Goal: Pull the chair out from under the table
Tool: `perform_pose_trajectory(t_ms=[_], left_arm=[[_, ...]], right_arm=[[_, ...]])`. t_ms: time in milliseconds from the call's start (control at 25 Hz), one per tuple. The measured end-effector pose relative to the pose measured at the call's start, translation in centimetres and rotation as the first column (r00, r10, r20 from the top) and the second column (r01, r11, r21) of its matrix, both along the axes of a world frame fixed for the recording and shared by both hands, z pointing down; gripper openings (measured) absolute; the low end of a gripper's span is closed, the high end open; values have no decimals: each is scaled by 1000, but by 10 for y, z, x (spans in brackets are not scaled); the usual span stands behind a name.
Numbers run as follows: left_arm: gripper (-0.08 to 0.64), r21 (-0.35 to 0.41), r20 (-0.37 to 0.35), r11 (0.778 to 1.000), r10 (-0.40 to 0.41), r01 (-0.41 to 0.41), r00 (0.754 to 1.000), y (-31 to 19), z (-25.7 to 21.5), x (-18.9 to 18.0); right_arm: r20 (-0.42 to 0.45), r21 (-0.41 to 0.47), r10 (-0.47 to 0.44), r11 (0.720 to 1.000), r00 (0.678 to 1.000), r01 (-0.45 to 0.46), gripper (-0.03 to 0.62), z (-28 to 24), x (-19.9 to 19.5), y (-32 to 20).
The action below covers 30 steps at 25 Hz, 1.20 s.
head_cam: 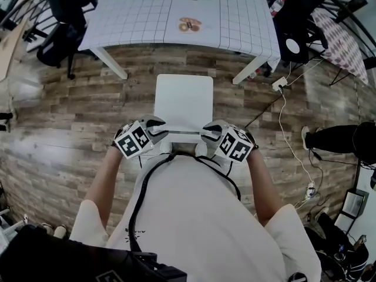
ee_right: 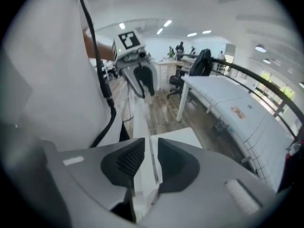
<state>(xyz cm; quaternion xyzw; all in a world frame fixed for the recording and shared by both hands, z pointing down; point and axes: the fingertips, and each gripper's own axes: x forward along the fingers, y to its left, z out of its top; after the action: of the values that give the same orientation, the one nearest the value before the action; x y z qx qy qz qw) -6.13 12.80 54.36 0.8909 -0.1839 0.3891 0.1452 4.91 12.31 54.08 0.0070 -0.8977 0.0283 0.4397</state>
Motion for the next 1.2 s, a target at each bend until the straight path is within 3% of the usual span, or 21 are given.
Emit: perform_pose_trajectory(t_ms=[80, 200, 320, 400, 720, 1200], left_arm=[[87, 24, -138, 994, -101, 106, 985, -17, -31, 7], [31, 31, -313, 970, -221, 242, 924, -34, -73, 11], [8, 52, -392, 940, -292, 338, 872, -57, -83, 10], [8, 68, -402, 925, -317, 374, 859, -68, -86, 7], [6, 61, -374, 909, -361, 411, 854, -72, -73, 2], [8, 52, -333, 922, -346, 383, 877, -64, -59, -2]], right_arm=[[168, 11, 113, 993, 979, -117, 22, -38, -10, -19], [356, -1, 245, 965, 902, -262, 5, -84, -12, -37], [449, -36, 328, 936, 831, -349, 5, -93, -4, -56], [464, -49, 363, 921, 808, -386, 5, -94, 1, -63], [434, -44, 385, 912, 815, -407, 5, -76, 9, -60], [419, -25, 366, 920, 831, -392, 5, -73, 1, -62]])
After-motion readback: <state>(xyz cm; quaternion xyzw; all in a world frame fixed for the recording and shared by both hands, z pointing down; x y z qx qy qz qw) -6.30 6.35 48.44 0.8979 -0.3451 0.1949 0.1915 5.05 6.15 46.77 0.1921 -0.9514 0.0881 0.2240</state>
